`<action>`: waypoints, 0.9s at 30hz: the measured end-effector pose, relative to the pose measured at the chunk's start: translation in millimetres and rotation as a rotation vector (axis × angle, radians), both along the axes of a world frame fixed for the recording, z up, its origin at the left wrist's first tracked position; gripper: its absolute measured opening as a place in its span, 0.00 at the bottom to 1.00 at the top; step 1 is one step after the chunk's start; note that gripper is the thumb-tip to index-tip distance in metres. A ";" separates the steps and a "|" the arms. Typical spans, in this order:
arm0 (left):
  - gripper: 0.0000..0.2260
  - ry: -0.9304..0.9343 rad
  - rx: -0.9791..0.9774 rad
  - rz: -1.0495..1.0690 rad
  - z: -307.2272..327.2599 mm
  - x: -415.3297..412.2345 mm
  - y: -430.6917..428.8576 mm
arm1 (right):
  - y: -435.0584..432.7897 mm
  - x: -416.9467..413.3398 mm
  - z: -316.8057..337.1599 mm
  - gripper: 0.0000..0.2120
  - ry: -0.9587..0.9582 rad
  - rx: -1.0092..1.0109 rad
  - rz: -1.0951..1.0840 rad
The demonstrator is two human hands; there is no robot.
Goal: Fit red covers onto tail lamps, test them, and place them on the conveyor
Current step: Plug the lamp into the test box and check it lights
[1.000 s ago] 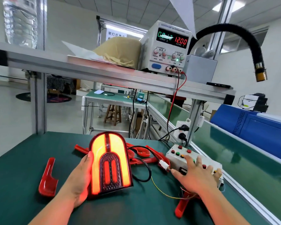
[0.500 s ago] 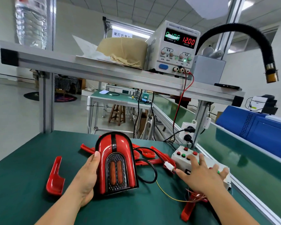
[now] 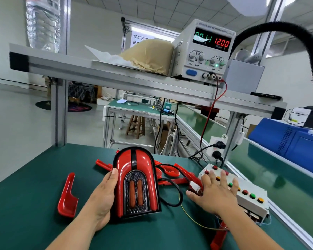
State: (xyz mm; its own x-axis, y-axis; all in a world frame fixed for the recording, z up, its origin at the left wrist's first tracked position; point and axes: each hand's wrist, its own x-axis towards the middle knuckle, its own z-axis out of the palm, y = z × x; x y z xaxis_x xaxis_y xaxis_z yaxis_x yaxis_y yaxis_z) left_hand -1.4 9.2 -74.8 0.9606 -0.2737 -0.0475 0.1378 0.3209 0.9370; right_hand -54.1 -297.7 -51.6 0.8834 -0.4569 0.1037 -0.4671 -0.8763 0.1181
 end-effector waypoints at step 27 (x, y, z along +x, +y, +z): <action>0.22 0.034 -0.019 -0.005 0.5 1.3 -0.7 | 6.6 10.0 -0.2 0.46 -0.007 -0.005 0.029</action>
State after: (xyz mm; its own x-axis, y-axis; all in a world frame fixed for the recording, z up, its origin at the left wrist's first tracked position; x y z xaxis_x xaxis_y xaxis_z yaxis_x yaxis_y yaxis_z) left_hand -0.1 8.5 -74.3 0.9571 -0.2800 -0.0747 0.1710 0.3374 0.9257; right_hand -44.2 -291.1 -51.8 0.8954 -0.4309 0.1124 -0.4427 -0.8887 0.1191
